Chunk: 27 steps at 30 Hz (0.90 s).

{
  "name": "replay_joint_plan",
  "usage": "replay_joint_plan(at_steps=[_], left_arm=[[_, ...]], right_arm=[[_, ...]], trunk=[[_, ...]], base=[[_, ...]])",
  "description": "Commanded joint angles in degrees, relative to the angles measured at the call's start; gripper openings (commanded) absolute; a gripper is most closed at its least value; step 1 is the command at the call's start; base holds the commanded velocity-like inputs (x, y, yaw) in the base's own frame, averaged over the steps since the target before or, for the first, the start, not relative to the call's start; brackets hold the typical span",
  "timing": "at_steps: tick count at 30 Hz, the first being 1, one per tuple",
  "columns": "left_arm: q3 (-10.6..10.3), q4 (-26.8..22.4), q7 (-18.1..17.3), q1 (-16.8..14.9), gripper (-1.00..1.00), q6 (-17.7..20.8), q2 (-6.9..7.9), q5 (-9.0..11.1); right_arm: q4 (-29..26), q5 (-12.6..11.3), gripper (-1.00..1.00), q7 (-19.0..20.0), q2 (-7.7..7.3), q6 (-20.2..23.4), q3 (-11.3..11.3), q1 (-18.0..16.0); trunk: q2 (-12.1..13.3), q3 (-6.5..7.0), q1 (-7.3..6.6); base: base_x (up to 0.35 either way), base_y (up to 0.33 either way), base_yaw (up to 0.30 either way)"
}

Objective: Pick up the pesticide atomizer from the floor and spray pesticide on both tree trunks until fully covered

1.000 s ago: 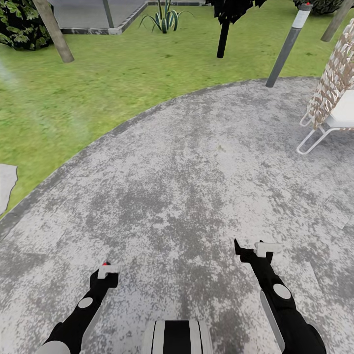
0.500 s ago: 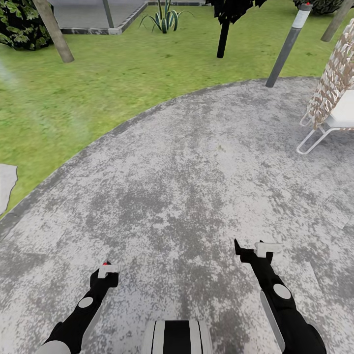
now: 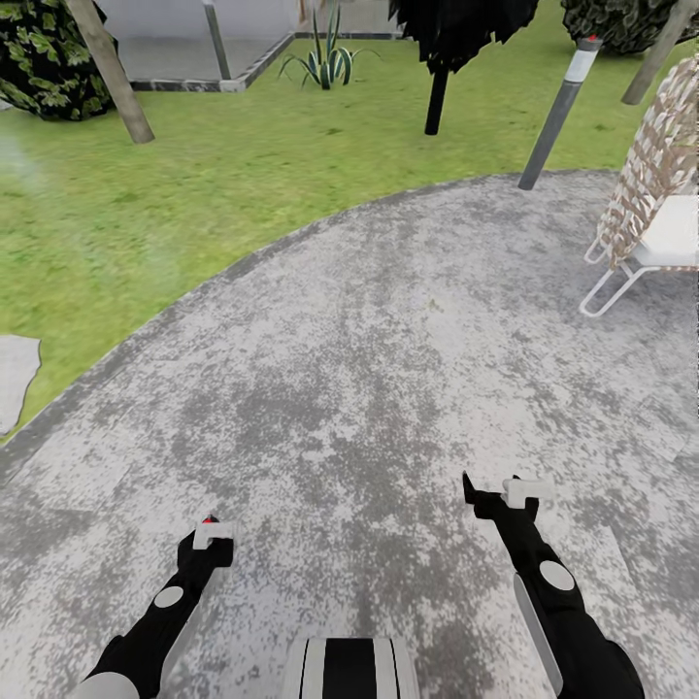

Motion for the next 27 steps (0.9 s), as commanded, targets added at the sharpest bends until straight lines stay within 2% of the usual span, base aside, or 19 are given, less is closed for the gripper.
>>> replay_joint_plan(at_steps=[1,8,14,27], left_arm=[[0.0,0.0,0.0,0.0,-1.00,0.0,0.01,0.0],[-0.1,-0.1,0.0,0.0,-1.00,0.1,0.03,0.0],[0.0,-3.1,-0.2,0.0,-1.00,0.9,0.05,0.0],[0.1,-3.1,-0.2,0.0,-1.00,2.4,-0.04,0.1]], right_arm=[[0.0,0.0,1.00,0.0,0.01,0.0,0.0,0.0],[0.2,0.1,1.00,0.0,-0.01,0.0,0.0,0.0],[0.3,0.1,1.00,0.0,0.06,0.1,0.2,0.0],[0.3,0.0,1.00,0.0,0.13,0.0,0.2,0.0]], trunk=[[0.0,0.23,-0.02],[0.1,1.78,-0.20],[0.2,3.11,-0.36],[0.4,5.99,-0.69]], base=[[0.000,0.000,0.000],[0.000,0.000,0.000],[0.000,0.000,0.000],[0.000,0.000,0.000]])
